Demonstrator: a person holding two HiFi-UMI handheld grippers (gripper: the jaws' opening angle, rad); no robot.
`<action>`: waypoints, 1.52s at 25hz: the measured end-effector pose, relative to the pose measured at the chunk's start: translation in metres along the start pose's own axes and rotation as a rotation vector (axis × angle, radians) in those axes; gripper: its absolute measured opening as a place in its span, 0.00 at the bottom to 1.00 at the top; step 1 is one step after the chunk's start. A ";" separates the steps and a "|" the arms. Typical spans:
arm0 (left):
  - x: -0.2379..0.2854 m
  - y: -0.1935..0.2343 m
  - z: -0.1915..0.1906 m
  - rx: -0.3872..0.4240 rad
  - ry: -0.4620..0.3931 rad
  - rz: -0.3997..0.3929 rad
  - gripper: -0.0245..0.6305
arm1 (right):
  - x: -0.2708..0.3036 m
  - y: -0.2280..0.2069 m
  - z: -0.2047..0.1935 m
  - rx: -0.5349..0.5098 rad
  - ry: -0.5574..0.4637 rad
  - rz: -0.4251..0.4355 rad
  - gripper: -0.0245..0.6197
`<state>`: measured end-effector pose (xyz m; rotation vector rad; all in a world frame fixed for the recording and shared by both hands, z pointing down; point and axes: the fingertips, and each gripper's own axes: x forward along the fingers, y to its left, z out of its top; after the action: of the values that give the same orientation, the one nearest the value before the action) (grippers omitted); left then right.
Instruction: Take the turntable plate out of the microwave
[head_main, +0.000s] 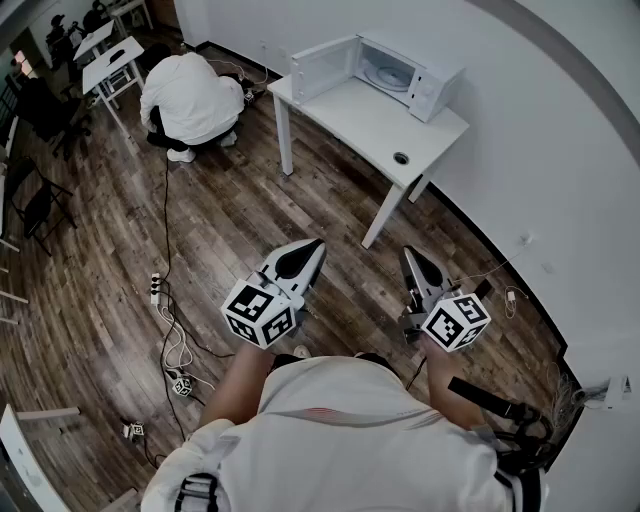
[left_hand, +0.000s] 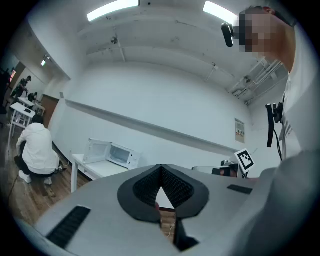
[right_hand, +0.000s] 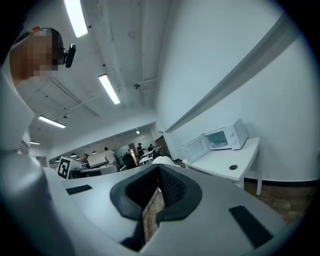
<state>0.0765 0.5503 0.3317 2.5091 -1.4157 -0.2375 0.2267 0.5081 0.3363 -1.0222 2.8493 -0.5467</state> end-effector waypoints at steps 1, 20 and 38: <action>-0.006 0.007 0.000 -0.001 0.003 -0.001 0.05 | 0.005 0.007 -0.004 0.003 -0.001 0.000 0.04; -0.004 0.101 0.001 -0.006 0.020 0.092 0.05 | 0.114 0.001 -0.025 0.029 0.053 0.069 0.04; 0.150 0.226 0.055 0.030 -0.026 0.278 0.05 | 0.292 -0.128 0.045 0.034 0.079 0.246 0.04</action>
<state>-0.0451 0.3024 0.3432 2.3028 -1.7670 -0.1967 0.0850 0.2197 0.3558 -0.6450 2.9617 -0.6219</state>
